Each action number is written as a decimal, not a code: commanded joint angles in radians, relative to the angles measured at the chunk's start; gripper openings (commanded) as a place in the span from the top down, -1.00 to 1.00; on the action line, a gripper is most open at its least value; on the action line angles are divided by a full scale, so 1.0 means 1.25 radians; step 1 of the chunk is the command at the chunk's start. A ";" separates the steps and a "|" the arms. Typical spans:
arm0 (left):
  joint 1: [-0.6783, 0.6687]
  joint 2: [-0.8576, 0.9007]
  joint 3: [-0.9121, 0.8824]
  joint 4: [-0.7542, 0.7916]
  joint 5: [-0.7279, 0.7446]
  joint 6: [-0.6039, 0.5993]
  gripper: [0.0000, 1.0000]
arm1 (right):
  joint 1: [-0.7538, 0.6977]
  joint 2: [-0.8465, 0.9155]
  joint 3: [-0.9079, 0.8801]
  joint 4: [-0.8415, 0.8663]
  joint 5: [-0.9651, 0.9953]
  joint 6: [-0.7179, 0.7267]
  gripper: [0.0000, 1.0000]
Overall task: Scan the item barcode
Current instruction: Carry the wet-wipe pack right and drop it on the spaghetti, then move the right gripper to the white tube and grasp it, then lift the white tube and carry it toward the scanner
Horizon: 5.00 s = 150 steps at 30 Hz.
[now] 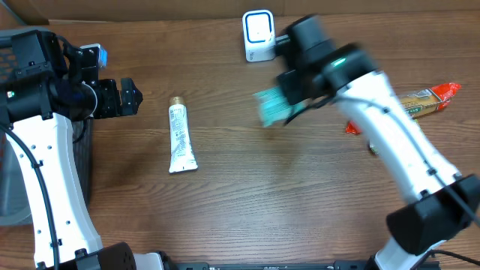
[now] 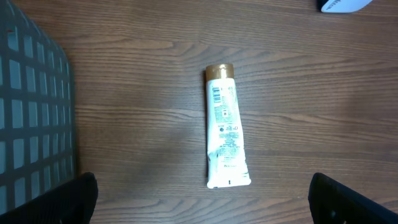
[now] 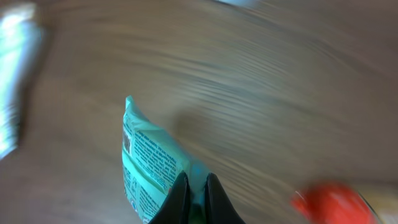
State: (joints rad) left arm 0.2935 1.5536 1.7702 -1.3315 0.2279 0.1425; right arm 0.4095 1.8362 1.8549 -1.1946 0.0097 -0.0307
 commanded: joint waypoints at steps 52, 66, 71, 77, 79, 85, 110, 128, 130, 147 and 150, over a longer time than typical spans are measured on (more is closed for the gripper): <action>-0.001 0.004 0.009 0.001 -0.002 0.021 -0.99 | 0.030 0.121 -0.065 0.324 -0.267 0.294 -0.92; -0.001 0.004 0.009 0.001 -0.002 0.021 -0.99 | 0.252 0.364 -0.065 0.593 -0.407 0.299 -0.85; -0.001 0.004 0.009 0.001 -0.002 0.021 -0.99 | 0.286 0.410 -0.065 0.649 -0.400 0.299 -0.78; -0.001 0.004 0.009 0.001 -0.002 0.021 -0.99 | 0.332 0.451 -0.065 0.704 -0.336 0.299 -0.75; -0.001 0.004 0.009 0.001 -0.002 0.021 -0.99 | 0.350 0.465 -0.065 0.728 -0.322 0.299 -0.53; -0.001 0.004 0.009 0.001 -0.002 0.021 -0.99 | 0.367 0.487 -0.065 0.720 -0.319 0.330 0.46; -0.001 0.004 0.009 0.001 -0.002 0.021 -0.99 | -0.076 0.208 -0.064 0.412 -0.833 0.042 0.92; -0.001 0.004 0.009 0.001 -0.002 0.021 -0.99 | -0.097 -0.056 -0.065 0.305 -0.783 -0.126 0.92; -0.001 0.004 0.009 0.001 -0.002 0.021 -0.99 | -0.097 -0.056 -0.065 0.317 -0.777 -0.125 0.92; -0.001 0.004 0.009 0.001 -0.002 0.021 -0.99 | -0.090 -0.056 -0.065 0.393 -0.612 -0.013 0.93; -0.001 0.004 0.009 0.001 -0.002 0.021 -0.99 | -0.065 -0.056 -0.065 0.406 -0.425 0.045 0.93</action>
State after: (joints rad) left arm 0.2935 1.5539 1.7702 -1.3315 0.2279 0.1425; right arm 0.3027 1.7863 1.7611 -0.7116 -0.7097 -0.0322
